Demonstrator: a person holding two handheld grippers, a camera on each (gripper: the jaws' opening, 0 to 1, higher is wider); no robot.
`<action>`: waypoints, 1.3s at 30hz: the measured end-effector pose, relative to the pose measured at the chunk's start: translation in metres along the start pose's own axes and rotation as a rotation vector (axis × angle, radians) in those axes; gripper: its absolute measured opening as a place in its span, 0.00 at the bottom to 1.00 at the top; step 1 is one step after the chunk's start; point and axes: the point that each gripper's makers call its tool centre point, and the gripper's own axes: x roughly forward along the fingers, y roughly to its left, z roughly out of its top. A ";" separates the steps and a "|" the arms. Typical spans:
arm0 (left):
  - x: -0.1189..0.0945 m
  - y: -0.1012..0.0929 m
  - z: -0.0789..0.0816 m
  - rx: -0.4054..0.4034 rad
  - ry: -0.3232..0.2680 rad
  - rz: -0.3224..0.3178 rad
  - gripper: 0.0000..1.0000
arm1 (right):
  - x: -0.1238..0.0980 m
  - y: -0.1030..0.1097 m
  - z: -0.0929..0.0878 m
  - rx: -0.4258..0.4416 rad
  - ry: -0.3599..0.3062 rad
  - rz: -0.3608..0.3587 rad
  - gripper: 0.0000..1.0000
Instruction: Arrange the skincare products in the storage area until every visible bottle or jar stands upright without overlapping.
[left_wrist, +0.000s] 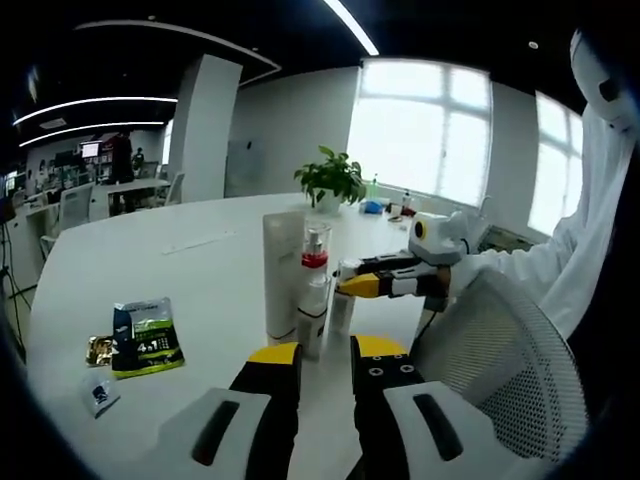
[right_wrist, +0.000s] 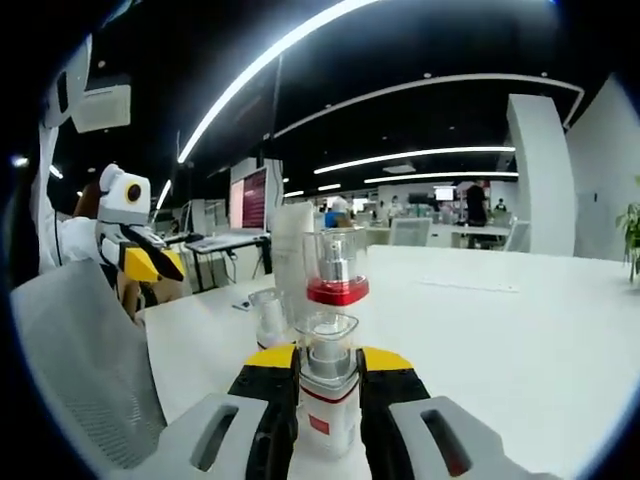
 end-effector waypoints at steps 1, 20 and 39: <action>0.000 0.000 0.000 0.000 0.001 0.000 0.14 | 0.000 0.000 0.000 -0.006 0.002 0.001 0.16; 0.002 -0.002 -0.002 0.006 0.012 -0.006 0.14 | -0.014 -0.001 -0.033 -0.029 0.148 0.048 0.18; 0.002 -0.001 -0.003 0.003 0.017 0.001 0.13 | -0.007 -0.008 -0.059 -0.004 0.237 0.083 0.09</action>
